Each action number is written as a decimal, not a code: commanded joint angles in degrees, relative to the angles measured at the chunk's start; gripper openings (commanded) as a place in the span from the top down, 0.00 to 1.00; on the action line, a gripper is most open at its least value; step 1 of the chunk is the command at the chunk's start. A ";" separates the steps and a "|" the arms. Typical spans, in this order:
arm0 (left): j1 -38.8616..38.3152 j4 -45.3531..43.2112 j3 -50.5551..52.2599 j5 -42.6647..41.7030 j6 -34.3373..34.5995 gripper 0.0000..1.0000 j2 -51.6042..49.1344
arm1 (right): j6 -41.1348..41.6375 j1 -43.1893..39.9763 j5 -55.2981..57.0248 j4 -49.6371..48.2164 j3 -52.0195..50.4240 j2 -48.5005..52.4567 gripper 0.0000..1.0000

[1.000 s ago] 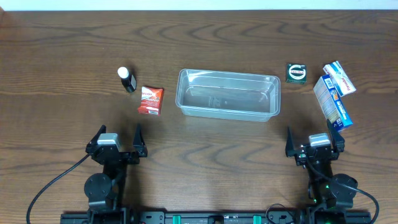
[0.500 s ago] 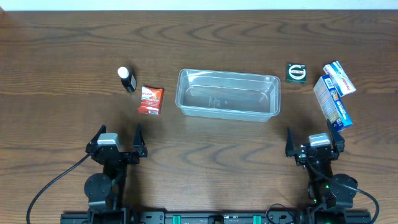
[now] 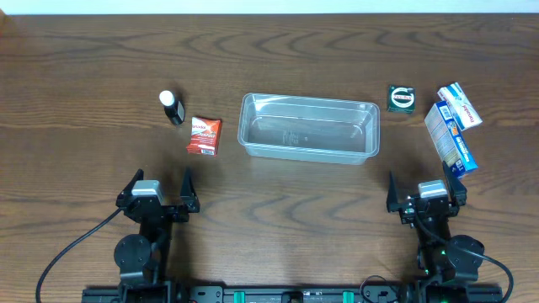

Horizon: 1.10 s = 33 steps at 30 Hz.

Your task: Pack container

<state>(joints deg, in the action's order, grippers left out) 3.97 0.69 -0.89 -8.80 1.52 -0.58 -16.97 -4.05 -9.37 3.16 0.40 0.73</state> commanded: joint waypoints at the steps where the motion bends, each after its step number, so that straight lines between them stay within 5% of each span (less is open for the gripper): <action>1: 0.24 2.32 0.61 -1.07 0.28 0.02 0.31 | -0.24 0.37 0.15 0.28 -0.09 0.02 0.01; 22: 0.24 2.32 0.61 -1.07 0.28 0.02 0.31 | 4.74 0.17 2.64 -3.82 2.84 1.38 0.01; 28: 0.24 2.32 0.61 -1.07 0.28 0.02 0.31 | 4.44 -2.54 6.10 -2.93 15.87 16.74 0.01; 33: 0.24 2.32 0.61 -1.07 0.28 0.02 0.31 | 2.54 -8.24 -2.84 6.86 35.52 39.17 0.01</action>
<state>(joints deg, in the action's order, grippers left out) 3.97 0.89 -1.02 -8.80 1.52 -0.58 -14.00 -9.28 -6.94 6.79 26.83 29.82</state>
